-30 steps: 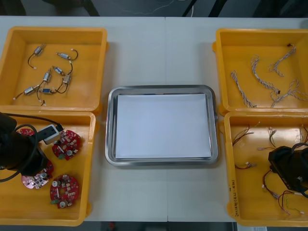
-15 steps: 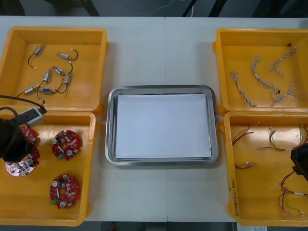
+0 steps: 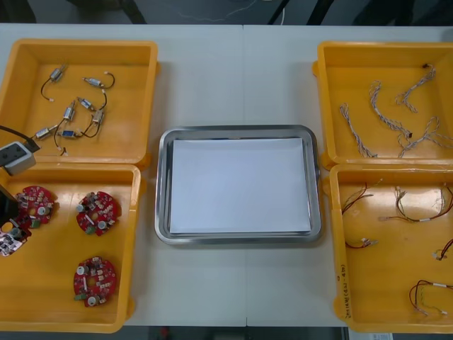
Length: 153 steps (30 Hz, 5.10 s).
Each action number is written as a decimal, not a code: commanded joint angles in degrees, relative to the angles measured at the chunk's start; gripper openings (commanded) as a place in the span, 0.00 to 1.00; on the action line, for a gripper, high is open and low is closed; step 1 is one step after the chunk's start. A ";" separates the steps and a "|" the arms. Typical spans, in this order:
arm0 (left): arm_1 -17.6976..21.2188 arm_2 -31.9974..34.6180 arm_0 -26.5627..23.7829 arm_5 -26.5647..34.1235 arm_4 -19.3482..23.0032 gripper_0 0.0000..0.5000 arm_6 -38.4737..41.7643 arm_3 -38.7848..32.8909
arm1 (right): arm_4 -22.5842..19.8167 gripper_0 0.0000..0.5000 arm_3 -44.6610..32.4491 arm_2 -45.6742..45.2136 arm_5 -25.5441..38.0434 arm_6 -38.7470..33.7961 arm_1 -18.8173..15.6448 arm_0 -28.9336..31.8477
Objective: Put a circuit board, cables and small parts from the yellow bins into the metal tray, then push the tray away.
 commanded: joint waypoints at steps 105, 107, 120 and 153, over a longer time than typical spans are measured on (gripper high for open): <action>-28.82 -57.95 -50.99 -11.56 -15.37 0.00 36.32 16.70 | -25.63 0.00 5.74 47.99 0.38 42.69 -16.87 -51.46; -28.82 -58.12 -50.99 -11.65 -15.37 0.00 36.32 16.70 | -25.37 0.00 7.15 48.08 0.38 42.96 -16.51 -51.73; -28.73 -58.12 -50.99 -12.44 -15.37 1.00 37.55 16.70 | -25.63 0.00 7.94 48.08 0.38 43.31 -16.60 -51.64; -28.29 -29.47 -51.17 14.37 -8.69 1.00 39.57 9.76 | -24.40 0.00 7.32 53.80 0.38 46.82 -11.42 -56.47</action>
